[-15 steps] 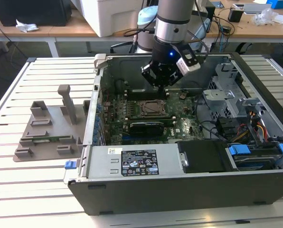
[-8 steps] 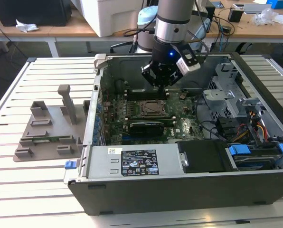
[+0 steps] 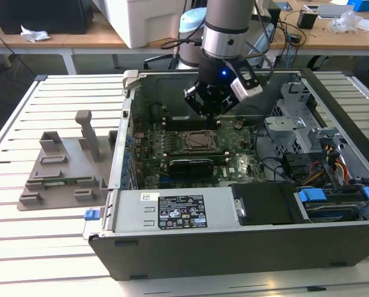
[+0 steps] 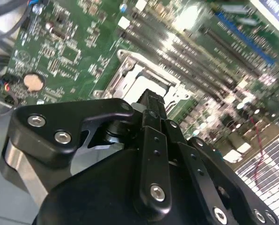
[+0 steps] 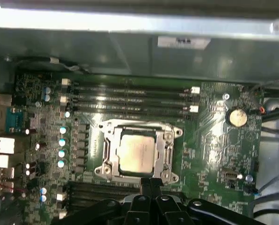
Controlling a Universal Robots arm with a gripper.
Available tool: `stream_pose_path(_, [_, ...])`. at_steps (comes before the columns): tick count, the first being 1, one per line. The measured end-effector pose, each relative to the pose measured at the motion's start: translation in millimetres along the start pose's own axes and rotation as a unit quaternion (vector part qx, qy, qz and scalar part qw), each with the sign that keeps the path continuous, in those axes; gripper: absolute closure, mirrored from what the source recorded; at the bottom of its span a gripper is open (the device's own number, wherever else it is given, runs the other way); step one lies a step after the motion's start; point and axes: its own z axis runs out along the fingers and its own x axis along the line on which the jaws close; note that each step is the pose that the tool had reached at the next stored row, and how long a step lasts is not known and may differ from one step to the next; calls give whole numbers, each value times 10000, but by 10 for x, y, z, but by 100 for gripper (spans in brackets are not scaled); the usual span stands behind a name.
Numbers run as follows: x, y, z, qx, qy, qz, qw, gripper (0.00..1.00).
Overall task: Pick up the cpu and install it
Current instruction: 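Install the second cpu locking lever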
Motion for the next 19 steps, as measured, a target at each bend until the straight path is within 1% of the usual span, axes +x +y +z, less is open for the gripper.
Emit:
stream_pose_path(1, [9,-68,3,-15,-1,-1,10000,89])
stream_pose_path(2, [14,-116,5,-80,-5,-4,10000,89])
stream_pose_path(3, [15,-133,7,-149,-10,-8,9999,89])
stream_pose_path(4, [17,-151,7,-241,-16,-14,9997,89])
stream_pose_path(5, [19,-185,9,-415,-27,-25,9991,89])
stream_pose_path(6, [21,-214,9,-572,-37,-34,9984,89])
stream_pose_path(7, [23,-234,11,-660,-43,-39,9978,89])
stream_pose_path(8, [25,-261,14,-711,-47,-42,9975,89])
stream_pose_path(9, [30,-337,23,-749,-49,-44,9972,89])
stream_pose_path(10, [44,-422,43,-750,-49,-45,9972,89])
stream_pose_path(11, [60,-451,62,-750,-49,-44,9972,89])
stream_pose_path(12, [72,-466,78,-751,-50,-44,9972,89])
stream_pose_path(13, [116,-481,124,-750,-49,-45,9972,89])
stream_pose_path(15, [163,-486,201,-750,-49,-45,9972,89])
stream_pose_path(17, [209,-504,247,-751,-49,-45,9972,89])
stream_pose_path(19, [255,-518,262,-760,-50,-45,9971,89])
